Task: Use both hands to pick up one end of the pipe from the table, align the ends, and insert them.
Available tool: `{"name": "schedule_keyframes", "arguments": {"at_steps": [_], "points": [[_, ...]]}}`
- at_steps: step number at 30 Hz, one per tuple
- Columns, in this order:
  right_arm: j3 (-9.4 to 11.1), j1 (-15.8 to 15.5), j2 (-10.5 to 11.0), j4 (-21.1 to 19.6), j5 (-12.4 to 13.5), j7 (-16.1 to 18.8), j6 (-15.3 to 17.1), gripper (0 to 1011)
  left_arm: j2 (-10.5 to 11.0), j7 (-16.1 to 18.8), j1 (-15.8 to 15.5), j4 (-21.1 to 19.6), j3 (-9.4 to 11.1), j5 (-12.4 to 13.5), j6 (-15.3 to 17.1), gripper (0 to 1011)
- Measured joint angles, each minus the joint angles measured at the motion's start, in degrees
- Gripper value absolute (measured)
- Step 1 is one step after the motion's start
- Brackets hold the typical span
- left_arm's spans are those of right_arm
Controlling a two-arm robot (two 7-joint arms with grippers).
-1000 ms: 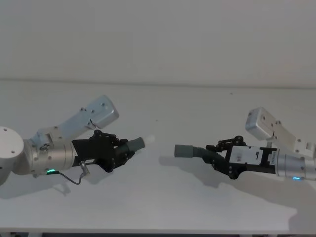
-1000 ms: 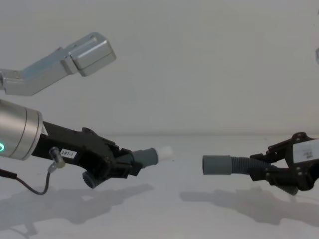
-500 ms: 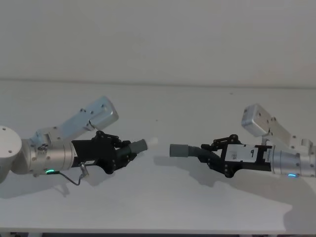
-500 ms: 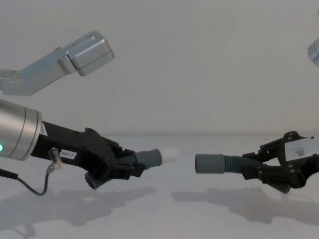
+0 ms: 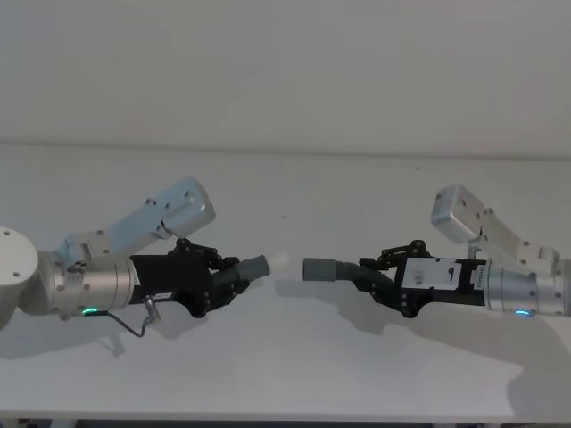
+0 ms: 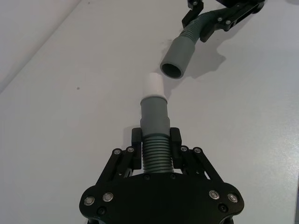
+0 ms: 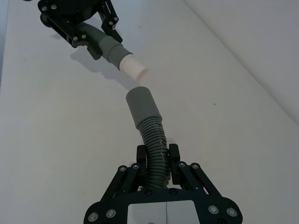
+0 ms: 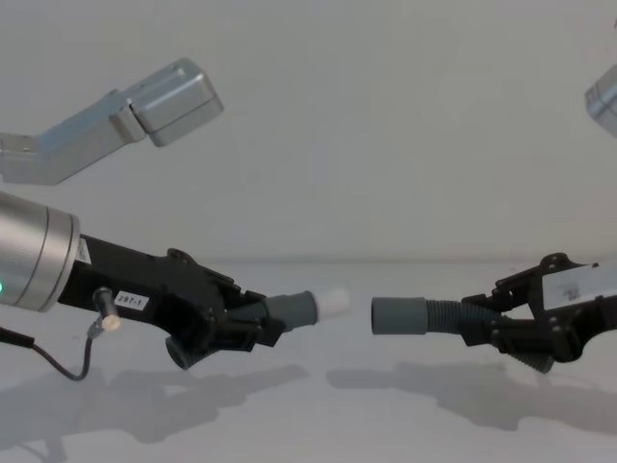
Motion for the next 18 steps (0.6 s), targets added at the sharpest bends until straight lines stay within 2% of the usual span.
{"name": "schedule_keyframes", "arguments": {"at_steps": [18], "points": [[-1.2,1.0,-0.5,0.9,0.3,-0.2,-0.4,283,0.4,-0.3,-0.6,-0.3,1.4,-0.4,0.0,340]]}}
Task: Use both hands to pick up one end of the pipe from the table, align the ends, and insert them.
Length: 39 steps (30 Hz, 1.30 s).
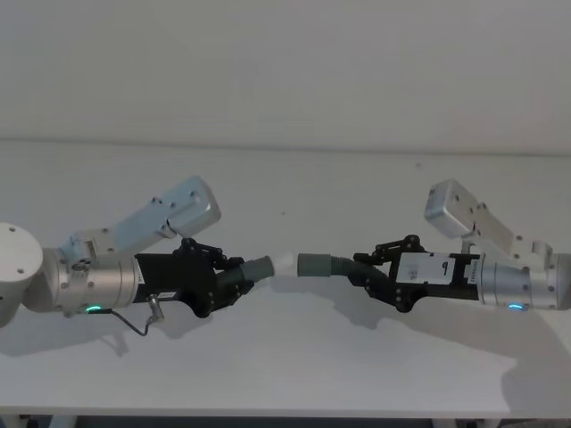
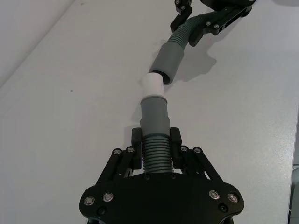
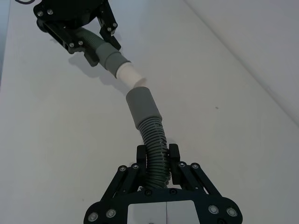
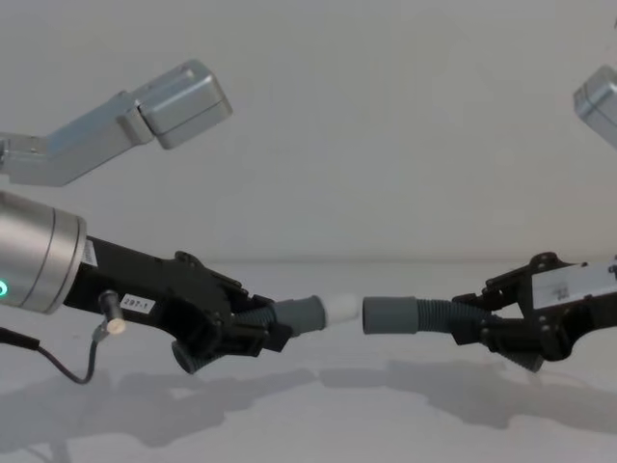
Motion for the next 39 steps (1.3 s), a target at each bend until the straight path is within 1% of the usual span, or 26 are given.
{"name": "schedule_keyframes", "arguments": {"at_steps": [24,39], "points": [[-1.4,1.1,-0.4,0.5,0.8,0.2,-0.3,283,0.3,0.5,-0.4,0.7,1.0,-1.2,-0.1,340],[-2.3,1.6,-0.6,0.9,1.3,0.2,-0.4,283,0.5,-1.0,-1.0,1.5,1.6,-2.8,-1.2,340]]}}
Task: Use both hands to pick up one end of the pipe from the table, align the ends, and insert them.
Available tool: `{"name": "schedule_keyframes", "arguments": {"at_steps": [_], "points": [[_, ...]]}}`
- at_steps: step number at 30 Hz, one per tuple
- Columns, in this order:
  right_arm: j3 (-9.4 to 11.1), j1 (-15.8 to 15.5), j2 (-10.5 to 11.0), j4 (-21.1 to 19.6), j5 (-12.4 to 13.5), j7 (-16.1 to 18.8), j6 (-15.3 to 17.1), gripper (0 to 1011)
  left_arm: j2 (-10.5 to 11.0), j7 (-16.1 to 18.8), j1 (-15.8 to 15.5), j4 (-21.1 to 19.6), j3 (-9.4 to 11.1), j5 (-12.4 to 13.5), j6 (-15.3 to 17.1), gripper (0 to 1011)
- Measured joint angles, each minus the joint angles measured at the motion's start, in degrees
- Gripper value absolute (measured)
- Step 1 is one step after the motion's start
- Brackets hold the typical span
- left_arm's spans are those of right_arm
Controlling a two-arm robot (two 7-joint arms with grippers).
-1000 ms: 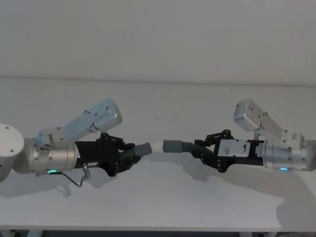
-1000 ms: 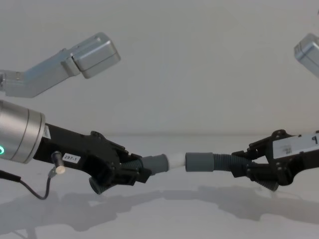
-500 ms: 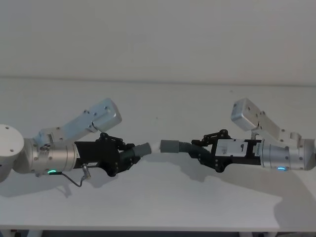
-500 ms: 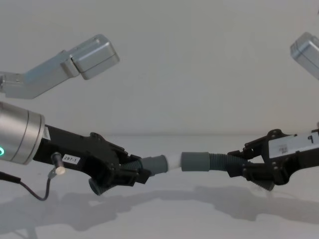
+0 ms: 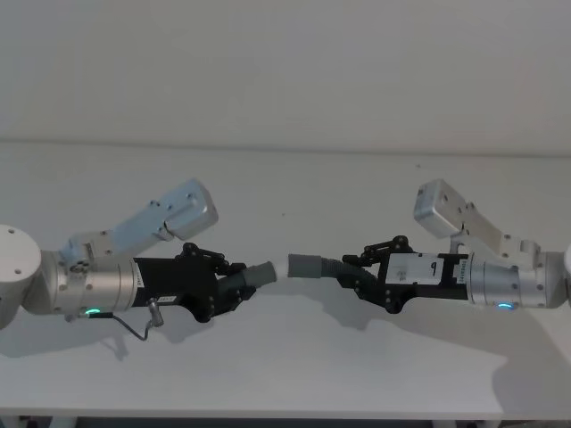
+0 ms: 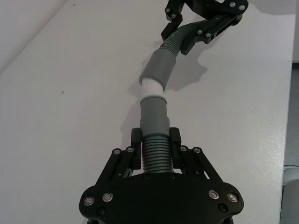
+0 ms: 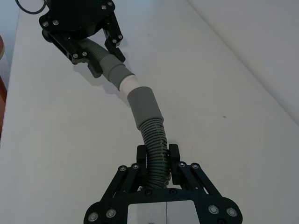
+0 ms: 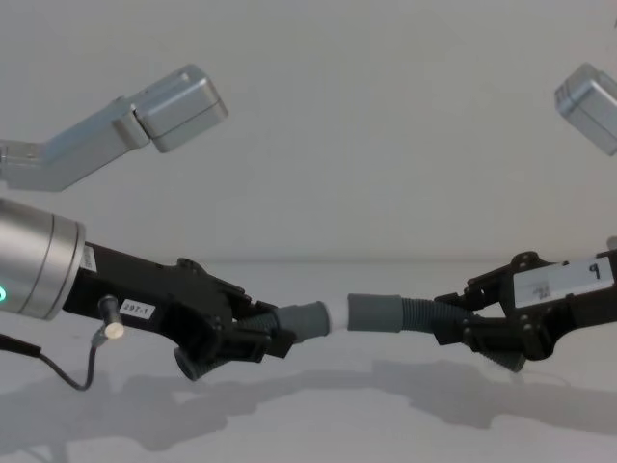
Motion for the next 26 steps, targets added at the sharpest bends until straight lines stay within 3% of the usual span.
{"name": "schedule_keyframes", "arguments": {"at_steps": [26], "points": [[-0.7,0.3,0.0,0.0,0.3,-0.4,-0.3,283,1.4,-1.7,-0.5,-0.8,1.6,-0.7,0.0,340]]}}
